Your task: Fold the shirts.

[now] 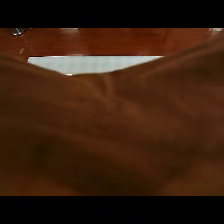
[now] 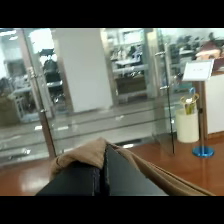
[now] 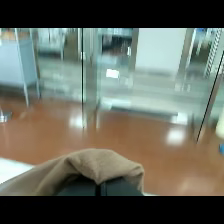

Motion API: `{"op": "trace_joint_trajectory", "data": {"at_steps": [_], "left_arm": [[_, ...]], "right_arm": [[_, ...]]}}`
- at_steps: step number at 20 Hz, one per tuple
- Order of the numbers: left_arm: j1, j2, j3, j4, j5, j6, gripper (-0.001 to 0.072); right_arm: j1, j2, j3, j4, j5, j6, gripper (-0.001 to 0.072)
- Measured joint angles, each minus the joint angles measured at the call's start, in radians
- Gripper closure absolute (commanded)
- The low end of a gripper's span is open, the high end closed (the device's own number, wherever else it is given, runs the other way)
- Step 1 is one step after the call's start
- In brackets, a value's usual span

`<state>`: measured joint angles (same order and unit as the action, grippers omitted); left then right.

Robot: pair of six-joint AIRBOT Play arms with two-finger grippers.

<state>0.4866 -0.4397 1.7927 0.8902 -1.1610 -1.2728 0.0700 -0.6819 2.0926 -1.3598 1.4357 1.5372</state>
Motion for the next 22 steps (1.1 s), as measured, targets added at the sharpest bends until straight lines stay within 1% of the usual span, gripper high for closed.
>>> {"op": "trace_joint_trajectory", "data": {"at_steps": [2, 5, 7, 10, 12, 14, 15, 17, 19, 20, 21, 22], "left_arm": [[0.0, 0.011, -0.059, 0.017, -0.018, -0.01, 0.0691], [0.0, 0.013, -0.206, 0.017, -0.023, -0.018, 0.0691], [0.0, -0.002, -0.342, -0.014, -0.007, -0.014, 0.0691], [-0.006, -0.076, -0.565, -0.071, 0.061, 0.02, 0.0691], [-0.035, -0.17, -0.68, -0.111, 0.127, 0.052, 0.0691], [-0.097, -0.294, -0.742, -0.145, 0.211, 0.085, 0.0691], [-0.132, -0.36, -0.753, -0.15, 0.256, 0.096, 0.0691], [-0.209, -0.494, -0.745, -0.166, 0.37, 0.109, 0.069], [-0.278, -0.624, -0.707, -0.173, 0.452, 0.116, 0.0686], [-0.309, -0.683, -0.684, -0.175, 0.479, 0.117, 0.0599], [-0.334, -0.733, -0.664, -0.176, 0.495, 0.113, 0.0297], [-0.356, -0.777, -0.647, -0.179, 0.514, 0.1, 0.001]], "right_arm": [[0.0, 0.018, -0.066, -0.002, 0.047, 0.009, 0.0689], [0.0, 0.035, -0.231, -0.003, 0.06, 0.02, 0.0689], [0.0, 0.037, -0.381, -0.004, 0.013, 0.024, 0.0689], [0.0, -0.01, -0.627, -0.004, -0.123, 0.041, 0.0689], [0.0, -0.092, -0.743, -0.004, -0.239, 0.061, 0.0689], [0.0, -0.216, -0.803, -0.005, -0.358, 0.08, 0.0689], [-0.002, -0.293, -0.808, -0.005, -0.423, 0.086, 0.0689], [-0.014, -0.454, -0.771, 0.014, -0.5, 0.097, 0.0688], [-0.043, -0.628, -0.687, 0.092, -0.549, 0.103, 0.0687], [-0.064, -0.715, -0.635, 0.158, -0.561, 0.103, 0.0669], [-0.087, -0.795, -0.583, 0.237, -0.56, 0.098, 0.0408], [-0.109, -0.861, -0.539, 0.317, -0.558, 0.086, 0.0094]]}}
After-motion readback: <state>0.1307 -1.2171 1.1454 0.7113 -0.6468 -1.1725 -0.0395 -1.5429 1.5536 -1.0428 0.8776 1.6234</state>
